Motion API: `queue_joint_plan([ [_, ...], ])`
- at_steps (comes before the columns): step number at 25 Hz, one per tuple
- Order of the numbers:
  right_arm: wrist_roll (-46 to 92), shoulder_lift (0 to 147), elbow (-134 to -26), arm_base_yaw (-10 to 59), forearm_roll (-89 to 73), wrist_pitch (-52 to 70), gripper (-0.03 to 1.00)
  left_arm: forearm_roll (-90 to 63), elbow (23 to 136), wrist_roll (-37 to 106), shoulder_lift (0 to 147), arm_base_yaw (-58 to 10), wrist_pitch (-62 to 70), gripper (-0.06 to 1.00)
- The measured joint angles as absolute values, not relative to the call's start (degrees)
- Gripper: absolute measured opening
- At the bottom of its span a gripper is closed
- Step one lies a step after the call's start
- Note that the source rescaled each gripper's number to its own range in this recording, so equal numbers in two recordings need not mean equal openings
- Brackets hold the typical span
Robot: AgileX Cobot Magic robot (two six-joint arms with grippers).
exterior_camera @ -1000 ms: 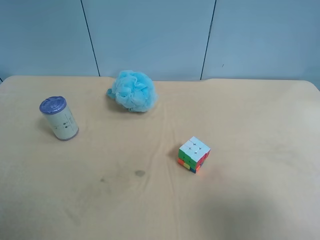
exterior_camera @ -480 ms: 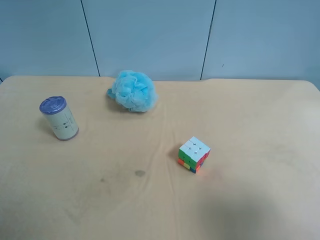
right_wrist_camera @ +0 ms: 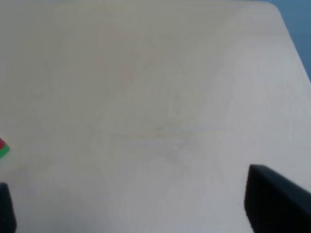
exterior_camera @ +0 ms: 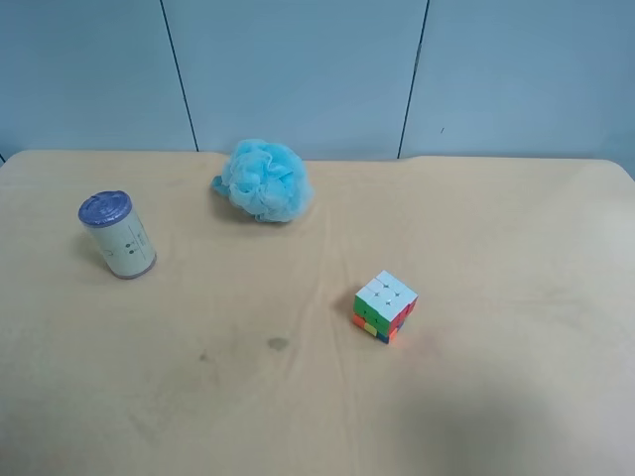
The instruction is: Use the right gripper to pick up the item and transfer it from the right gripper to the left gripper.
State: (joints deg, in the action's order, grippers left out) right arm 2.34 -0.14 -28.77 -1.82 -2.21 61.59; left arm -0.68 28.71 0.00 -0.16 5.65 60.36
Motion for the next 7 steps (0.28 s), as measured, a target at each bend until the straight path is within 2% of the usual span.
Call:
queue_joint_plan([
  [7, 2.34, -0.14, -28.77, -1.82, -2.21, 61.59, 0.77, -0.73, 28.71, 0.00, -0.16, 5.59, 60.36, 0.81],
])
